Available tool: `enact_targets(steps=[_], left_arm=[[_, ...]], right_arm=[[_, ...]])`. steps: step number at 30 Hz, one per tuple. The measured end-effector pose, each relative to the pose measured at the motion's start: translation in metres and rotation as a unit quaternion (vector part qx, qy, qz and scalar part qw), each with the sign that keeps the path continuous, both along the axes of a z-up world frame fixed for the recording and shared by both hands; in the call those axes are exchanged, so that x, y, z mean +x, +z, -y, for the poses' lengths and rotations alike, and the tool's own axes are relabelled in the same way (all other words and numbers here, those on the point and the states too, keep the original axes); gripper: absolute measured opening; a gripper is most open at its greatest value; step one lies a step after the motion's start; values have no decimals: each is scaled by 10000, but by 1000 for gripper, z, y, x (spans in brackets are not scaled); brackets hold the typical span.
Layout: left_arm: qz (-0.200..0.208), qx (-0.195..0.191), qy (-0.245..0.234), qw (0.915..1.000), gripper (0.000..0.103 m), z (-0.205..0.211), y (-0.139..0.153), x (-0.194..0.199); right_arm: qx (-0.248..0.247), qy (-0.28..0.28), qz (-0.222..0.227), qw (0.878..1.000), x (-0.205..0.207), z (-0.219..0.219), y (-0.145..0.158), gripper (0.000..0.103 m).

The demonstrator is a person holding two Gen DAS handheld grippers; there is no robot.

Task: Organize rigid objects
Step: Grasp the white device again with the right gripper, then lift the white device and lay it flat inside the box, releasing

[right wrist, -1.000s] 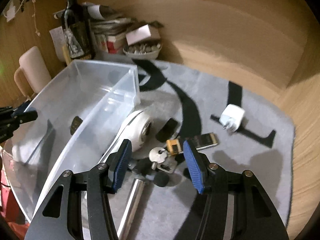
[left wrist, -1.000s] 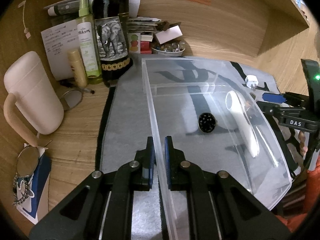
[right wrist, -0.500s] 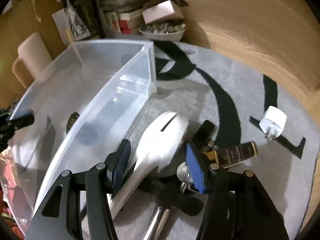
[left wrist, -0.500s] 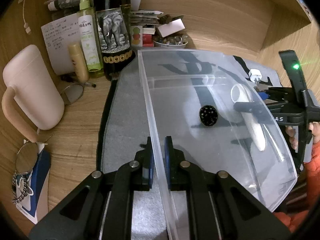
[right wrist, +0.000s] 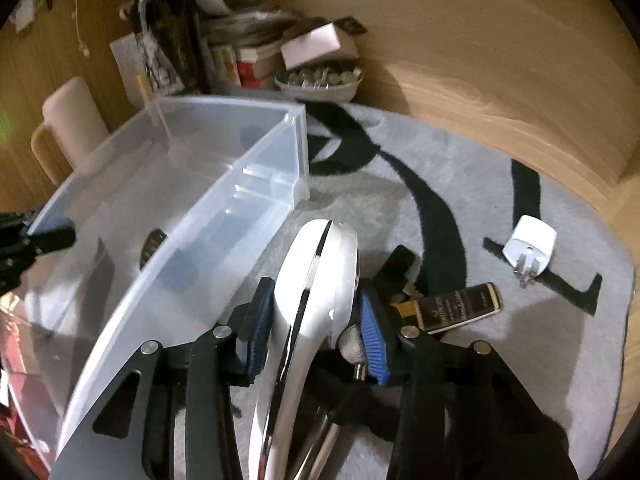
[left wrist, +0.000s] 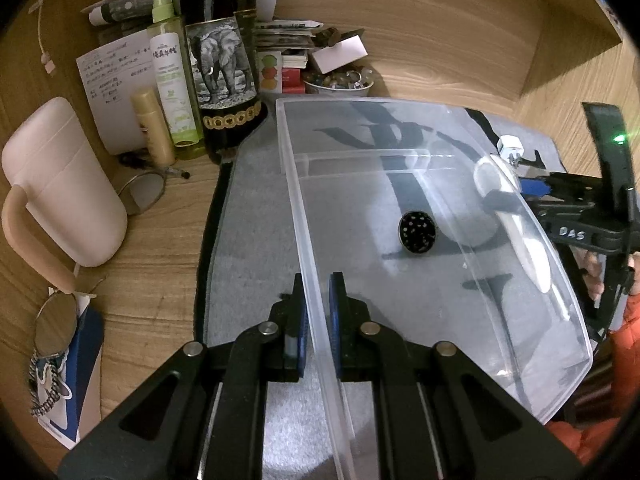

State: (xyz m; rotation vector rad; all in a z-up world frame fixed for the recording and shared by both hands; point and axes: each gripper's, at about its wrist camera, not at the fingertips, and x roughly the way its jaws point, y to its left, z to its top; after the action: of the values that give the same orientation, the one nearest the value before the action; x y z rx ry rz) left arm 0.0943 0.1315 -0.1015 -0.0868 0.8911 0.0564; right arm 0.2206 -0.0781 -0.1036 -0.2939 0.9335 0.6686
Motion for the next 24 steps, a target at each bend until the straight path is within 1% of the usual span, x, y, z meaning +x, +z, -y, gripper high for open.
enact_targets(steps=[7,12,19,24], left_arm=[[89,133,32,9999,9,3,9,4],[82,248,19,9997,8,6,9,8],[101,298,-55,9995,8,9,9,12],[123,302,-125,9994,8,15,9,16]], right_arm=[[395,-199,303,9986,-3,15,32,37],[638,-253,671,9954,-11,21,61,36],[971,-233,1222,9875,-26,23,107,34],[1115,-128,1534,9818,-36,18,133,34]])
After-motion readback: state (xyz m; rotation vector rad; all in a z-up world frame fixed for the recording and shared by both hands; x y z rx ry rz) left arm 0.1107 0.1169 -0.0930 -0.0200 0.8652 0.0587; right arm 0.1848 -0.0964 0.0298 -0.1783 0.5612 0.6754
